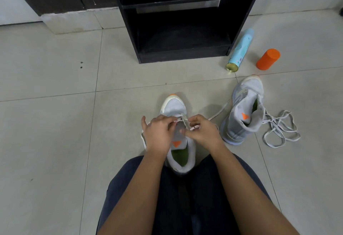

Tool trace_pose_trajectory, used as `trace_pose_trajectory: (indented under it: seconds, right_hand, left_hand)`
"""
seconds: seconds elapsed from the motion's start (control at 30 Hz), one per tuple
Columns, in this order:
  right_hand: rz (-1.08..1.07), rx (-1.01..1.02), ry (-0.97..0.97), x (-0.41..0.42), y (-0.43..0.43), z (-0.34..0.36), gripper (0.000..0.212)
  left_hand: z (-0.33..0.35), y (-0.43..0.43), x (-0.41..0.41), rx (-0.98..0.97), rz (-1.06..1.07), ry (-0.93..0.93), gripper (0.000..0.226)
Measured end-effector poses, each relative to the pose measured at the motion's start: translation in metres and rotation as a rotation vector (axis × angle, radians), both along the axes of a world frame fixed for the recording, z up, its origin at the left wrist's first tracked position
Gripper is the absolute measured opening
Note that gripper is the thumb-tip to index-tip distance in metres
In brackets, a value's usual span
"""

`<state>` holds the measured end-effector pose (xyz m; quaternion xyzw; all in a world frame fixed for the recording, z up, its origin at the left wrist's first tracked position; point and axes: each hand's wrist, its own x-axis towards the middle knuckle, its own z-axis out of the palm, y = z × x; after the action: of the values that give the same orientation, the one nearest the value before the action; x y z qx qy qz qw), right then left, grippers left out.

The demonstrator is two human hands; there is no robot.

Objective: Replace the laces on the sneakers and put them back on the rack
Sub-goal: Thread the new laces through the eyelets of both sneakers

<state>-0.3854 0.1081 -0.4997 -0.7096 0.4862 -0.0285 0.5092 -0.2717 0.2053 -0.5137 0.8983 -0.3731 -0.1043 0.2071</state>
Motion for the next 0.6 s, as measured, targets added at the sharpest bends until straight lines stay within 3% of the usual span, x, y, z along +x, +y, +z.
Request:
trace_pose_trajectory:
  seconds: [0.13,0.33,0.6]
  right_hand:
    - [0.051,-0.109,0.080,0.005,0.004,-0.003,0.030]
    - [0.018,0.005,0.007,0.002,-0.006,-0.004,0.026]
    - [-0.008,0.011,0.015,0.002,-0.009,-0.009,0.027]
  left_hand:
    - [-0.003,-0.009,-0.010,0.081,0.009,-0.039,0.012]
    - [-0.003,-0.013,-0.016,0.118,0.012,-0.056,0.015]
    - [-0.004,-0.014,-0.015,0.061,0.037,-0.008,0.015]
